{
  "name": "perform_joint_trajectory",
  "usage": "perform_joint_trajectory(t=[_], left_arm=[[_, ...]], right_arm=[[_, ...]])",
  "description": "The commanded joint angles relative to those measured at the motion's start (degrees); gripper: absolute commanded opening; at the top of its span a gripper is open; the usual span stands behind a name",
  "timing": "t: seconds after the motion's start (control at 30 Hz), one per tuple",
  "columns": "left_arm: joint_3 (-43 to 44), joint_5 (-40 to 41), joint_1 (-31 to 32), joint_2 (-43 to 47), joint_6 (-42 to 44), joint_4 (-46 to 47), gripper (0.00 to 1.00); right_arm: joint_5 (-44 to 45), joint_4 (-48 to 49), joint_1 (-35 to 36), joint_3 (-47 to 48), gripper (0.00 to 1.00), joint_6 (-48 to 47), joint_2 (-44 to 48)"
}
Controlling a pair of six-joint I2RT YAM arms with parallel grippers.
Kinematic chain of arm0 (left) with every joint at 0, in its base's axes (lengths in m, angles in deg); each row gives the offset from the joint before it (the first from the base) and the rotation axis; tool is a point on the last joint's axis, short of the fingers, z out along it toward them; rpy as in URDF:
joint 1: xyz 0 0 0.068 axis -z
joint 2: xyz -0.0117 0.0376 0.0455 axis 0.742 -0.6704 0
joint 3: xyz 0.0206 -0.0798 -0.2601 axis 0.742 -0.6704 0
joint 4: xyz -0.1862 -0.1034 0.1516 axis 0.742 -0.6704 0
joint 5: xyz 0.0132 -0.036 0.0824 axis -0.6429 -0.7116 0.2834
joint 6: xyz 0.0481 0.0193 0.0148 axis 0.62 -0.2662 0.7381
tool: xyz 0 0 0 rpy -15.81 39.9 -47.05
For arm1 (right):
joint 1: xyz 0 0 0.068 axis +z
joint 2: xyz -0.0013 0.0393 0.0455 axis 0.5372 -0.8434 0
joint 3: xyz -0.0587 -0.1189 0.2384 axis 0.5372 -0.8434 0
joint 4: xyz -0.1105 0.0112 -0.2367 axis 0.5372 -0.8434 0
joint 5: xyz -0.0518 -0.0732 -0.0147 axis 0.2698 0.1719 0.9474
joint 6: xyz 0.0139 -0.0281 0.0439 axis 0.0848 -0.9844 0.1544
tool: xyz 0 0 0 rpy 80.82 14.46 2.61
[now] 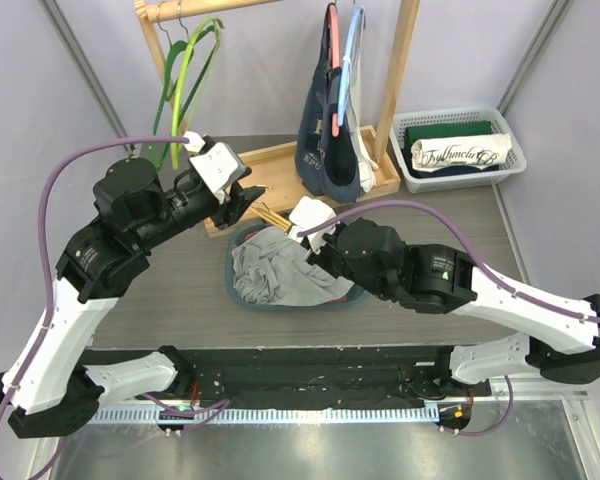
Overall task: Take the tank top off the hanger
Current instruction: Place the hanger at the clothesline.
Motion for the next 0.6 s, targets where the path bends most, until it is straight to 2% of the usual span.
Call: perform_joint_trajectory(t=[0.0,0.1,0.13,0.23,0.4,0.57], left_arm=[[0.2,-0.6,-0.5,1.3,-0.9,0.6,0.43],[0.3,-0.2,-0.5,1.2,-2.5,0.4,0.43],[0.4,0.0,-0.5,1.3,-3.1,0.4,0.43],[0.8,1.7,-0.5,1.3,-5.8,0.4,0.44],[4.1,5.2,-0.7,0.1,-10.4,-2.3,0.43],[4.8,9.8,-0.9,0.6,-16.2,-3.2,0.37]], right_arm=[[9.0,3.3,3.1,2.3,0.01,-1.9,0.5],[16.4,4.7,7.3,1.4,0.01,-5.5,-1.2],[22.3,6.4,8.3,0.8,0.01,-7.6,-1.7],[30.2,12.0,11.7,-1.9,0.01,-11.2,-2.5],[37.1,23.0,14.1,-7.6,0.01,-18.5,-1.0],[43.3,38.7,15.4,-14.8,0.01,-28.2,0.0]])
